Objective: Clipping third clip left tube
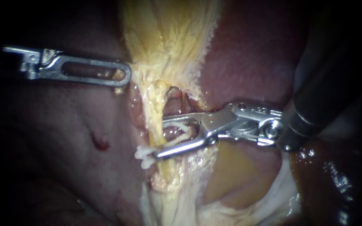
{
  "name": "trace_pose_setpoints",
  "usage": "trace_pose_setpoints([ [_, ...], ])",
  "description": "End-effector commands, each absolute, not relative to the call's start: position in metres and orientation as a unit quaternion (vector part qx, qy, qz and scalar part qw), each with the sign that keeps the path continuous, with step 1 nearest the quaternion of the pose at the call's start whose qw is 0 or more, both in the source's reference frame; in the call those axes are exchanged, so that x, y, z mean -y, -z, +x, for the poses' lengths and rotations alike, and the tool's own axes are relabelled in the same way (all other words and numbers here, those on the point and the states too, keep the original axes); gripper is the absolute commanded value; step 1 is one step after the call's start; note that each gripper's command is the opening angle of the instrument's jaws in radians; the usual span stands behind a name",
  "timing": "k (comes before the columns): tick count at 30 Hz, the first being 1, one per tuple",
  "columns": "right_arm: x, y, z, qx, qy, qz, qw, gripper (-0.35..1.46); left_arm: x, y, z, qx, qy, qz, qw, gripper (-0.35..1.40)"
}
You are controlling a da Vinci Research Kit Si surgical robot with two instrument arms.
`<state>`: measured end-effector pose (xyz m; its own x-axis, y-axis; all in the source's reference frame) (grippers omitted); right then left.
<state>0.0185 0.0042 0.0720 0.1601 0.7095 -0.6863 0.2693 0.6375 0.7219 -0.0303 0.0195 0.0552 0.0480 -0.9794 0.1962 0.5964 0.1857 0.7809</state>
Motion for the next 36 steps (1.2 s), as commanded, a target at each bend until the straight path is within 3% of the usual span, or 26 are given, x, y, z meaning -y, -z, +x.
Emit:
trace_pose_setpoints([
  [1,-0.0041,-0.0720,0.0187,-0.628,-0.169,0.394,0.650,0.50,-0.0195,-0.0553,-0.0303,0.369,0.583,0.259,0.676,-0.35],
  [21,-0.0025,-0.0735,0.0235,-0.646,-0.168,0.418,0.616,0.50,-0.0194,-0.0555,-0.0307,0.369,0.582,0.261,0.676,-0.35],
  [36,-0.0055,-0.0720,0.0226,-0.677,-0.202,0.426,0.565,0.50,-0.0194,-0.0555,-0.0307,0.369,0.582,0.261,0.676,-0.35],
])
